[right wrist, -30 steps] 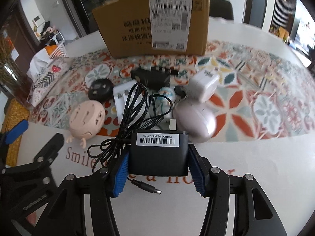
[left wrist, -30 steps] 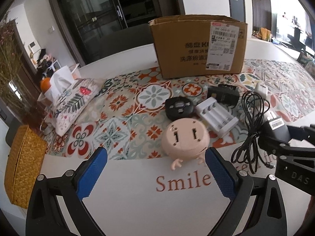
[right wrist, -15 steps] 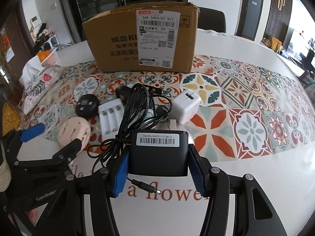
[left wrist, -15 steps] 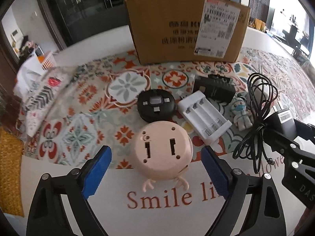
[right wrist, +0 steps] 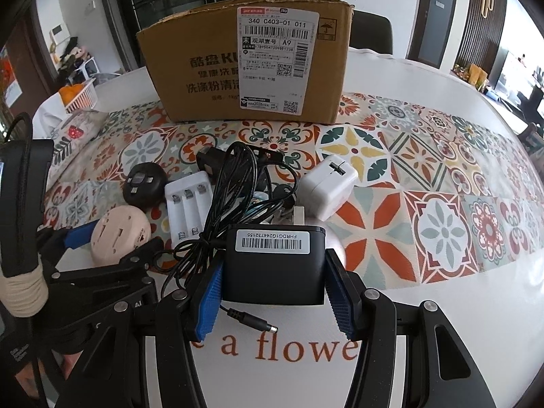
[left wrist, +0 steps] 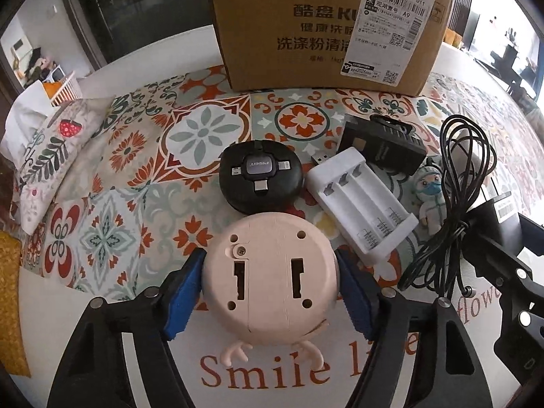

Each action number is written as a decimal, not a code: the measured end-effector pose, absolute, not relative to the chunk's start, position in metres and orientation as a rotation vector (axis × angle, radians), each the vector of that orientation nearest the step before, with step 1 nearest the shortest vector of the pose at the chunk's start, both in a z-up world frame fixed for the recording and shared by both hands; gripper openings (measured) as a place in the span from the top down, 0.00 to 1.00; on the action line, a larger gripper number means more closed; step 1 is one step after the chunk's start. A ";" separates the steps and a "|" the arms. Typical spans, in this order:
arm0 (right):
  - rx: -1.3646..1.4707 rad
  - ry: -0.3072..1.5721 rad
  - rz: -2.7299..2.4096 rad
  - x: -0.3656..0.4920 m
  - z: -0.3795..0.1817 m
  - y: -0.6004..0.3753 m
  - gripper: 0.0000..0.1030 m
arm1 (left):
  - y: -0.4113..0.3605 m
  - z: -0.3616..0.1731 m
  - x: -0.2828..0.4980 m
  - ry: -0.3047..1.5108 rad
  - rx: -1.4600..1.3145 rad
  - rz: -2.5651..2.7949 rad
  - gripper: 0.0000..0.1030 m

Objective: Organize rigid objects
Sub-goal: 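Lift and carry the pink toy and black adapter over the cardboard box with both tools, then open the left tool to drop the pink toy into the box while the right tool releases the adapter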

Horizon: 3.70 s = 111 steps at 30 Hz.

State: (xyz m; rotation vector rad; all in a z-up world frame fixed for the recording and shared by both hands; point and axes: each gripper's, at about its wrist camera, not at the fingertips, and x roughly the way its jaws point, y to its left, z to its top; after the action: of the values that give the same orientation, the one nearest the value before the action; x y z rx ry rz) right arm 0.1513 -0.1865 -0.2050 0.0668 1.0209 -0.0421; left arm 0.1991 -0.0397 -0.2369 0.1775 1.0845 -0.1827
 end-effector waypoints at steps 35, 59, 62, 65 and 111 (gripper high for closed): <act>0.064 0.794 -0.036 0.139 -0.098 -0.187 0.46 | -0.022 -0.093 0.174 0.786 0.136 -0.166 0.28; 0.052 0.578 -0.052 0.197 -0.026 -0.199 0.46 | -0.033 -0.023 0.240 0.608 0.166 -0.209 0.28; 0.049 0.564 -0.051 0.208 -0.022 -0.201 0.46 | -0.035 -0.017 0.250 0.587 0.178 -0.206 0.28; 0.049 0.556 -0.050 0.217 -0.020 -0.203 0.46 | -0.039 -0.013 0.260 0.573 0.184 -0.208 0.28; -0.027 0.703 -0.064 0.344 -0.048 -0.226 0.46 | -0.082 -0.053 0.382 0.761 0.267 -0.185 0.15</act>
State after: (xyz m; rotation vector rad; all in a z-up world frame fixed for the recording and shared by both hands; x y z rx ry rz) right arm 0.3440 -0.2256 -0.0478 -0.0272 0.7030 -0.0640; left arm 0.3817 -0.0822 -0.0534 0.2667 0.7608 -0.1850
